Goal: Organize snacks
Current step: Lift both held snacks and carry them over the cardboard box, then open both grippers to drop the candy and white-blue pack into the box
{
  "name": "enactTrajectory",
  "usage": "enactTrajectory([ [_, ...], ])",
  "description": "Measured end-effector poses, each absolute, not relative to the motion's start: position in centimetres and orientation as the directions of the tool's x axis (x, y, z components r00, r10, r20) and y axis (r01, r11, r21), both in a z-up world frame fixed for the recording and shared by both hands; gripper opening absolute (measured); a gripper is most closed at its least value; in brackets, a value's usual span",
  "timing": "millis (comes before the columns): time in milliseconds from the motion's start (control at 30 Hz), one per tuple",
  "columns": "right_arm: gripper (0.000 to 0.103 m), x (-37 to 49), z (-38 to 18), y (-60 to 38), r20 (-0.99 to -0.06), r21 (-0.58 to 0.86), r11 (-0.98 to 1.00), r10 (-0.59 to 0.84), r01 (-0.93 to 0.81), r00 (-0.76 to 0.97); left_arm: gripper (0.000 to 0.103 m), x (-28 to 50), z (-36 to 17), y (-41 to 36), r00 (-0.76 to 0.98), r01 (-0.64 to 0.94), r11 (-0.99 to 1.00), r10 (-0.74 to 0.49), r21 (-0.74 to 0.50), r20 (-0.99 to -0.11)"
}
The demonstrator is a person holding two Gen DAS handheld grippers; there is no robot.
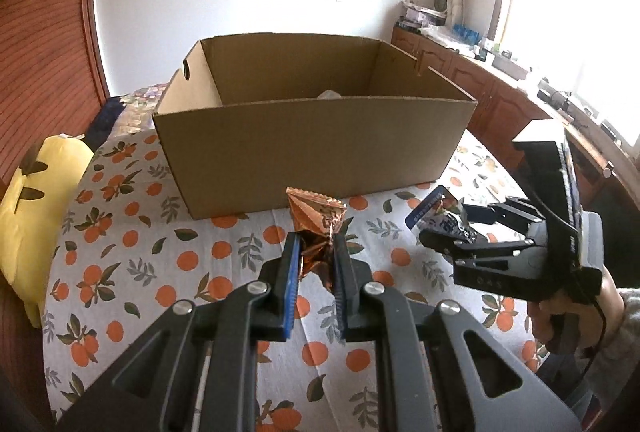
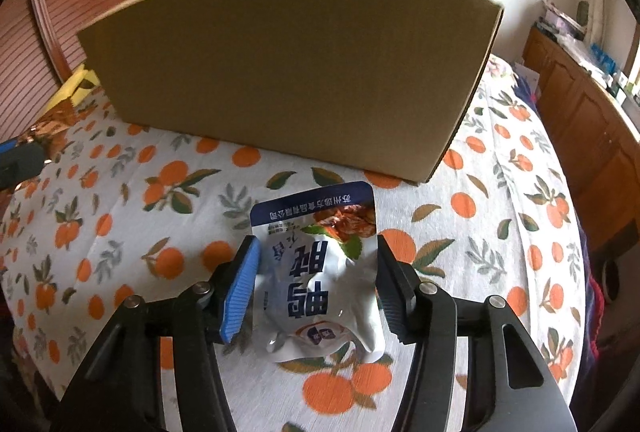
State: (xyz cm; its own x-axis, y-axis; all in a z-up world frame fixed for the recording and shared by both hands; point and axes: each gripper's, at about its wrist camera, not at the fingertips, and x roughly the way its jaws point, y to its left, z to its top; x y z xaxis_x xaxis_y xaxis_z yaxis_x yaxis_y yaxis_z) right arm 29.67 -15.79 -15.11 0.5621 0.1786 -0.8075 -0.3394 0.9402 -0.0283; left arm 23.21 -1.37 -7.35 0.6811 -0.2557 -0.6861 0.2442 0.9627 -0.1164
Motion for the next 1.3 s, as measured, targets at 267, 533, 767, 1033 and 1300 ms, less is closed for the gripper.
enactTrajectory([
  [267,0.057,27.7,-11.2,-15.6,-0.764,-0.018,0.930,0.224,-0.368,0.605,0.012,24.0,-5.1,-0.9,0.718,0.252,0.961,-0.266,-0.117,-0.643],
  [533,0.057,28.1,-6.5,-13.7,-0.706,-0.022,0.912,0.276,-0.410,0.652,0.012,26.4,-2.6,-0.4,0.756,0.263,0.959,-0.271,-0.102,-0.596],
  [767,0.057,30.5,-3.0,-13.1,-0.651,-0.019,0.908,0.306,-0.419,0.695,0.013,30.3,-0.6,0.3,0.786,0.265,0.962,-0.256,-0.068,-0.563],
  [1033,0.057,34.5,-1.8,-13.0,-0.623,-0.014,0.905,0.325,-0.425,0.712,0.013,34.8,-0.5,0.6,0.791,0.241,0.969,-0.232,-0.059,-0.566],
  [1300,0.057,38.3,-2.7,-13.2,-0.628,-0.013,0.905,0.324,-0.425,0.707,0.013,38.3,-1.7,-0.2,0.776,0.238,0.969,-0.228,-0.062,-0.589],
])
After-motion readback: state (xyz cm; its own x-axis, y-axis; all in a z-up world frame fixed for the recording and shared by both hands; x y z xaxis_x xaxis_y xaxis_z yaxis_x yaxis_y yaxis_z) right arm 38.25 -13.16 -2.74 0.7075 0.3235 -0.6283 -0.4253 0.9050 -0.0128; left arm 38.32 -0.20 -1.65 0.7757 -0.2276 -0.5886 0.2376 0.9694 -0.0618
